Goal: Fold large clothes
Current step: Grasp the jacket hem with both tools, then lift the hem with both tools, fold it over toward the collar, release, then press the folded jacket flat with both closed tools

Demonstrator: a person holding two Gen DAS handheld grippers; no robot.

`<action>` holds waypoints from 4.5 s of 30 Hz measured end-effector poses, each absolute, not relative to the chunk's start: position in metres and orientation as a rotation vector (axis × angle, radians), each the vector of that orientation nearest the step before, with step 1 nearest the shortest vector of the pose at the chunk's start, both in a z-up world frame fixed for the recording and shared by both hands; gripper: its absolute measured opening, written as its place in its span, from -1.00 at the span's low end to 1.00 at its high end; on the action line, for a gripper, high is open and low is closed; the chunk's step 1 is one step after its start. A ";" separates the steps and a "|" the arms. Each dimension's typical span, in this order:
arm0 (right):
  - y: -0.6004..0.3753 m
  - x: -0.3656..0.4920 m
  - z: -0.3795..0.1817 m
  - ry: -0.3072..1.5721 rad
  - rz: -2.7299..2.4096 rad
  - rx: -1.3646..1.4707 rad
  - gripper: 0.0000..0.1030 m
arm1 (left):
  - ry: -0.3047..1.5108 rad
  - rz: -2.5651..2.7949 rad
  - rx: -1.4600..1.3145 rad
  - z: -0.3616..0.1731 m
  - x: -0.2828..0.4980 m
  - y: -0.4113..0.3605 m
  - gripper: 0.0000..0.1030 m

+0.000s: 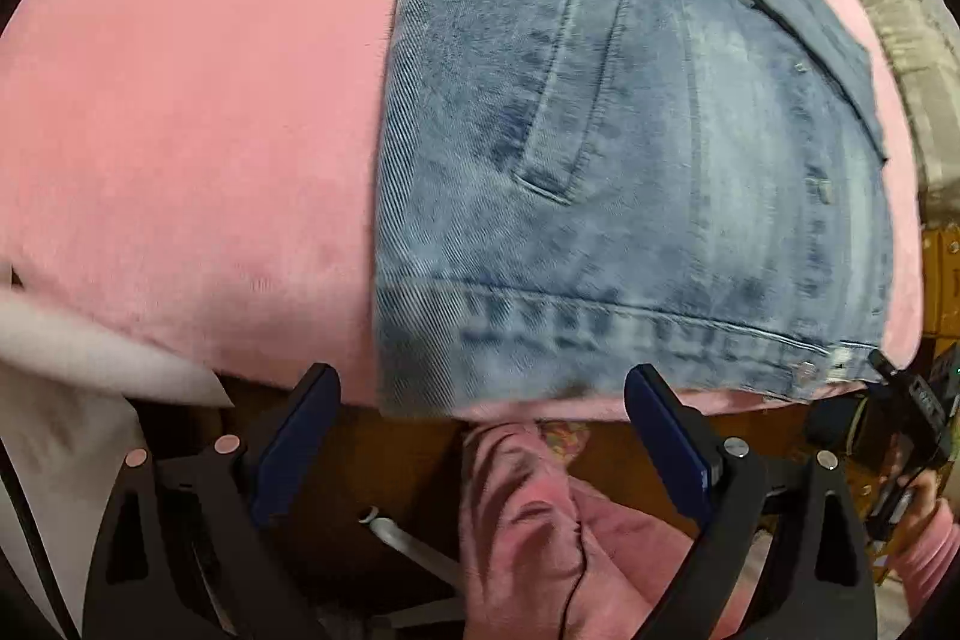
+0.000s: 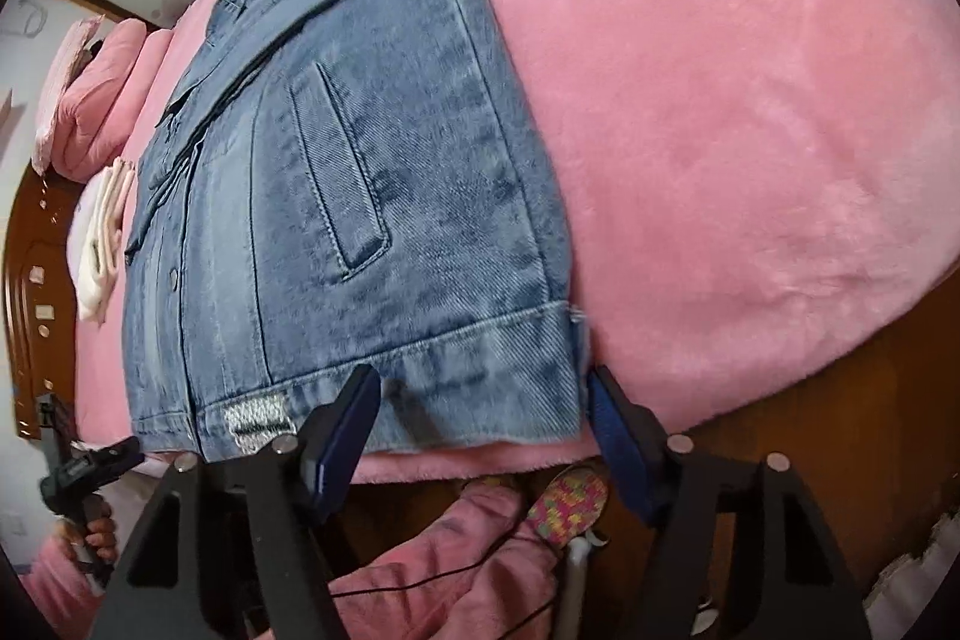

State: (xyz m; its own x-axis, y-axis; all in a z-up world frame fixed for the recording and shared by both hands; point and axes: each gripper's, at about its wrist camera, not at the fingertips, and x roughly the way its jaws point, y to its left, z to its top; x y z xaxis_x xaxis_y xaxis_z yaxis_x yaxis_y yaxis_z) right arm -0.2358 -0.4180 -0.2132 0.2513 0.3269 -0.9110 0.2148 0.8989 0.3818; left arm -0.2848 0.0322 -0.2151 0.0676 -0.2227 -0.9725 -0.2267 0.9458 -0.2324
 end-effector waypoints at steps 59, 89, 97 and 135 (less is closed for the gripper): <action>-0.418 -0.035 -0.033 0.527 0.287 1.240 -0.87 | 0.862 0.255 -0.674 0.033 -0.036 0.039 -0.90; -0.425 0.117 -0.090 0.707 0.084 1.065 -0.78 | 0.910 0.351 -0.487 -0.029 0.136 -0.007 -0.36; -0.373 0.101 -0.094 0.924 0.205 0.835 -0.78 | 1.136 0.209 -0.513 -0.076 0.111 -0.040 -0.36; -0.192 0.021 -0.216 1.304 0.487 0.512 -1.00 | 1.281 -0.169 -0.483 -0.212 0.035 -0.077 -0.69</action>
